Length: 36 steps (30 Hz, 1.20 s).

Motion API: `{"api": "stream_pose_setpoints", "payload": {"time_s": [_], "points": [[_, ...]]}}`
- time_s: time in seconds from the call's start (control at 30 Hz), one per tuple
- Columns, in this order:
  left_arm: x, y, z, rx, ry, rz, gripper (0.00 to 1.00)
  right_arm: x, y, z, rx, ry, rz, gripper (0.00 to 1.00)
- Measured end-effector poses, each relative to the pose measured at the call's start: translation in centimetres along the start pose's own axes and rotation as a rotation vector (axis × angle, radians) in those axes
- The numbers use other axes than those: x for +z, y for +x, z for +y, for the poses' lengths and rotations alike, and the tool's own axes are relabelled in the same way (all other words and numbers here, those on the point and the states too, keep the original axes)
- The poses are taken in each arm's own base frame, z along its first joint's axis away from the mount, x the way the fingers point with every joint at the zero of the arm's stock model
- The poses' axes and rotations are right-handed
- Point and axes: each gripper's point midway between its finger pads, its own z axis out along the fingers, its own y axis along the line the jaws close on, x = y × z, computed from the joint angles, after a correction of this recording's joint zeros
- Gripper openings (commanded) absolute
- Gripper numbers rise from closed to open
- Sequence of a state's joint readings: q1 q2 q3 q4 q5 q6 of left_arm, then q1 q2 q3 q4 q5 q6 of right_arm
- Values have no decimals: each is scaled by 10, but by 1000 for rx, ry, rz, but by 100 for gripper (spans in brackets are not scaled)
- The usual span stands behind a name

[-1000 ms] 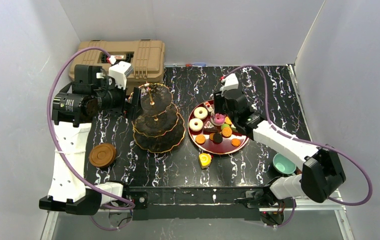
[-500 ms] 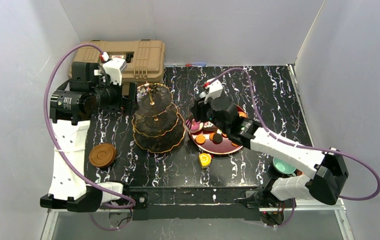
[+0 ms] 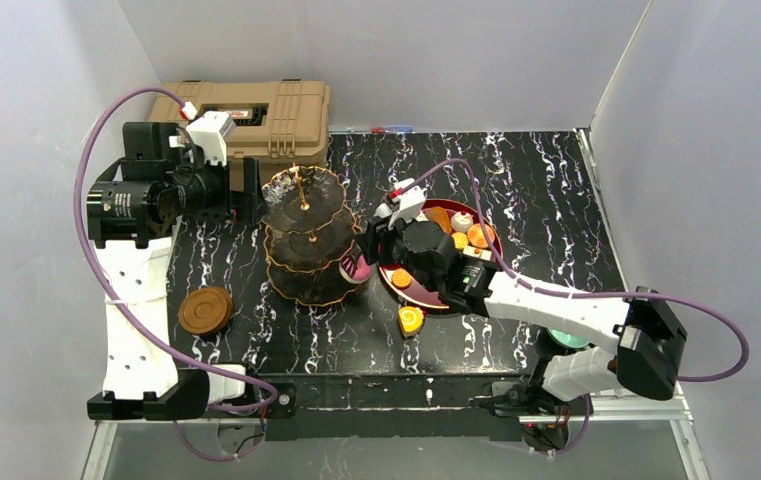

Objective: Serve the afternoon tea
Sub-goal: Place the desert on the desert table.

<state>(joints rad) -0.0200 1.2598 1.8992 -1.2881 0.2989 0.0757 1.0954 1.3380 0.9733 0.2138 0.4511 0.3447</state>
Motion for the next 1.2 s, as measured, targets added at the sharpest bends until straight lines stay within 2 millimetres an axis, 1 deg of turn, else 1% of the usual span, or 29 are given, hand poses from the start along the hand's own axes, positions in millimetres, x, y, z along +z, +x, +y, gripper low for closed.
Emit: {"api": "stream_pose_setpoints", "payload": {"time_s": [0.17,0.23,0.43,0.57,0.7,0.8,1.07,1.2], "points": [[0,0,2,11,-2,-1,99,10,18,-1,22,5,12,33],[0,0,1,16,2,-1,99,10,25,-2,30,8,12,34],[0,0,0,32,15,0,100,9,45,-17,52,45,-20,37],[0,0,-2,40,25,0,99,7,42,-22,86,60,-77,40],[1,1,-3,45,35,4,99,6,43,-28,121,75,-117,40],[1,1,-4,48,43,5,99,6,40,-29,139,87,-136,40],[1,1,-7,47,61,5,100,3,33,-36,167,120,-177,48],[1,1,-8,45,67,9,99,4,38,-37,187,117,-178,55]]}}
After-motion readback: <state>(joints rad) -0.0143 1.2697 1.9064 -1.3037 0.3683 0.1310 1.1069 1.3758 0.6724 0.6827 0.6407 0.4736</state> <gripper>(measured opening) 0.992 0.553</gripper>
